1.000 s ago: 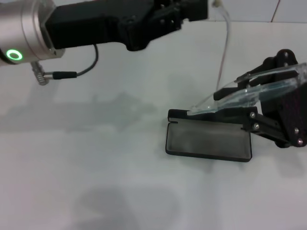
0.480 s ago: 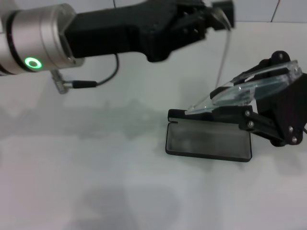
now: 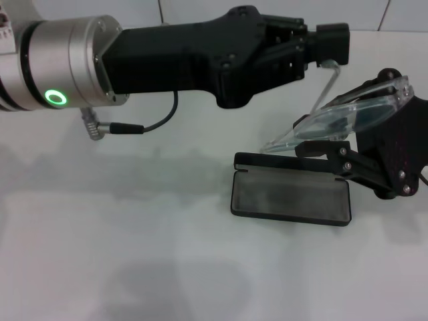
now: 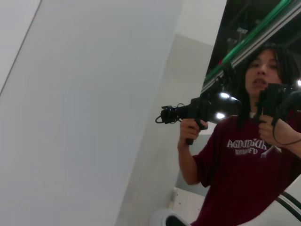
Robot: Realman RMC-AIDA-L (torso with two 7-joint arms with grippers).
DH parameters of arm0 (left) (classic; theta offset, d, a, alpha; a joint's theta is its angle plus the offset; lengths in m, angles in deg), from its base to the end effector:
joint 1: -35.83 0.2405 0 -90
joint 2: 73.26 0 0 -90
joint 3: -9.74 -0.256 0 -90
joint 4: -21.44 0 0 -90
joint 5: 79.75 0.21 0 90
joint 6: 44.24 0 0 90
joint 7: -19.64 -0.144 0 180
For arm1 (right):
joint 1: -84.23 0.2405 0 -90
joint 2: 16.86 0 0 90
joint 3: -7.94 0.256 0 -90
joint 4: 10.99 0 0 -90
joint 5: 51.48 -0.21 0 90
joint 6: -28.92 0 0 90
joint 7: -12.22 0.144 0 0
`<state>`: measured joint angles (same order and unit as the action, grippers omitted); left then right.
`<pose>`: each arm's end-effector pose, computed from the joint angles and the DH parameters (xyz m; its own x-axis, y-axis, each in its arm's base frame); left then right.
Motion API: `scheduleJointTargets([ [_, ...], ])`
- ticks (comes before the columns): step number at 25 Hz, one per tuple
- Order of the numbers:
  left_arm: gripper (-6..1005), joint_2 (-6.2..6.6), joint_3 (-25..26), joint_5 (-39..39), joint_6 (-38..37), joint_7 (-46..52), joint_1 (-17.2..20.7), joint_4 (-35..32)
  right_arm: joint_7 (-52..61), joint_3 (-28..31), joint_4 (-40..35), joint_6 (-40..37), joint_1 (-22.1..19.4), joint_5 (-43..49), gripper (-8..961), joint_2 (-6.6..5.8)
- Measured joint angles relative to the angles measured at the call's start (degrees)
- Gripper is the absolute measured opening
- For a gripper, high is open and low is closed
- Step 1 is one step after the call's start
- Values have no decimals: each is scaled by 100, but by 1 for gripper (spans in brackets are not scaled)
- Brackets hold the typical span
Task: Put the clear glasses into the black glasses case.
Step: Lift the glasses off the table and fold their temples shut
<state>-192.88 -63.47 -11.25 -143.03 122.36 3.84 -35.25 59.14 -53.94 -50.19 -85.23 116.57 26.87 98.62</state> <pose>-0.0876 0.3095 0.0209 0.5632 0.3127 0.7649 0.0821 -0.9422 0.3247 0.1632 0.2963 0.0341 0.4799 0.4169 -0.7719 0.3427 -0.8990 -0.2726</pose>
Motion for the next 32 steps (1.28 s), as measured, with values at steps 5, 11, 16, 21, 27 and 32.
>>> scheduleJointTargets([
  [5, 57, 5, -119, 18, -35, 22, 4, 0, 0, 7, 0, 0, 7, 5, 138, 0],
  [11, 57, 11, -168, 23, -84, 25, 16, 0, 0, 10, 0, 22, 20, 5, 139, 0],
  [16, 57, 10, -164, 24, -96, 27, 18, 0, 0, 10, 1, 57, 25, 5, 139, 0],
  [21, 58, 10, -35, 21, -85, 1, 11, 0, 0, -17, 1, 61, 35, 5, 139, 0],
  [27, 58, 4, 45, 23, -46, -14, -42, 22, 0, -33, -1, 61, 46, 4, 140, 7],
  [32, 58, 2, 40, 30, -33, -22, -86, 53, 1, -34, -6, 61, 46, 4, 140, 9],
])
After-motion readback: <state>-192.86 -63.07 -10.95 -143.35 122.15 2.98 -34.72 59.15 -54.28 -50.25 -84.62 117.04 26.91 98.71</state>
